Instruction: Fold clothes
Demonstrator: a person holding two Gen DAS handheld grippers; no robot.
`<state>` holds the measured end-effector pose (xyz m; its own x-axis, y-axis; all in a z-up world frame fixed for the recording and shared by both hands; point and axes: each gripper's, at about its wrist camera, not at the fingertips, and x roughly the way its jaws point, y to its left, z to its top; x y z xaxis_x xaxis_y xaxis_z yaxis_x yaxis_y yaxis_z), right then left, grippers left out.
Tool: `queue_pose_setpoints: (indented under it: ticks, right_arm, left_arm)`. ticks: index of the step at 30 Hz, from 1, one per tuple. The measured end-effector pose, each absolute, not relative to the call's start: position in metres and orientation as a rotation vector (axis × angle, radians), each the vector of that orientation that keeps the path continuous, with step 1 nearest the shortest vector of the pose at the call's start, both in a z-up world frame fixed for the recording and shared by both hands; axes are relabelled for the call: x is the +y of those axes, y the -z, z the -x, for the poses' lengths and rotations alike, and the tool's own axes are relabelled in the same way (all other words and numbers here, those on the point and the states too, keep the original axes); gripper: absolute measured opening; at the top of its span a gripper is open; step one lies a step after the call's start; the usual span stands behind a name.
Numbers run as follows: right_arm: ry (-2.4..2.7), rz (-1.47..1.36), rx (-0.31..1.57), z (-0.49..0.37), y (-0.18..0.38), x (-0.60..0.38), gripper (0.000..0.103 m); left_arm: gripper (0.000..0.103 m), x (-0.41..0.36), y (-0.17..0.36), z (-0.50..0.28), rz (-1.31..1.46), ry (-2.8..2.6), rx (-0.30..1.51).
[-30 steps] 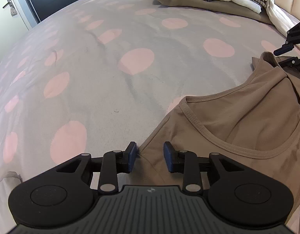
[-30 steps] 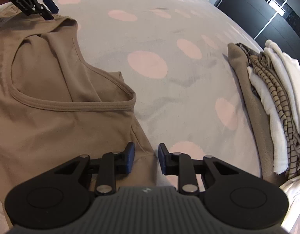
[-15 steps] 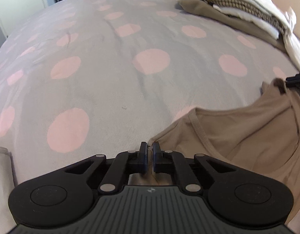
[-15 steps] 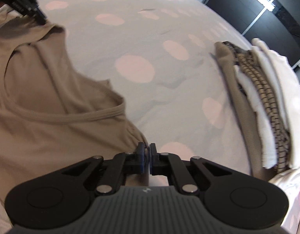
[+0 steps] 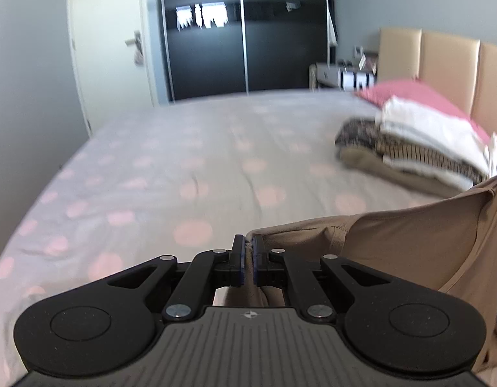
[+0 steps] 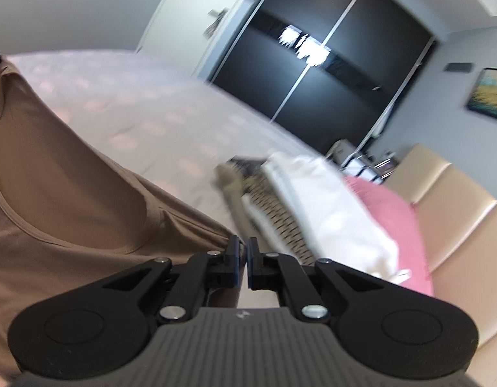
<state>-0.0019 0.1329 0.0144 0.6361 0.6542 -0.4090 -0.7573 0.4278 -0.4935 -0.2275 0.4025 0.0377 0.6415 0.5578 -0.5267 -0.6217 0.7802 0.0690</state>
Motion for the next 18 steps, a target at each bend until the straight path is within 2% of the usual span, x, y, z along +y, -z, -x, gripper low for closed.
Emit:
queue_pose_setpoints:
  ticks: [18]
  right_arm:
    - [-0.673,0.315,-0.317,0.116,-0.204,-0.016,0.005]
  left_arm:
    - [0.002,0.266,-0.255,0.344,-0.005,-0.657,0.035]
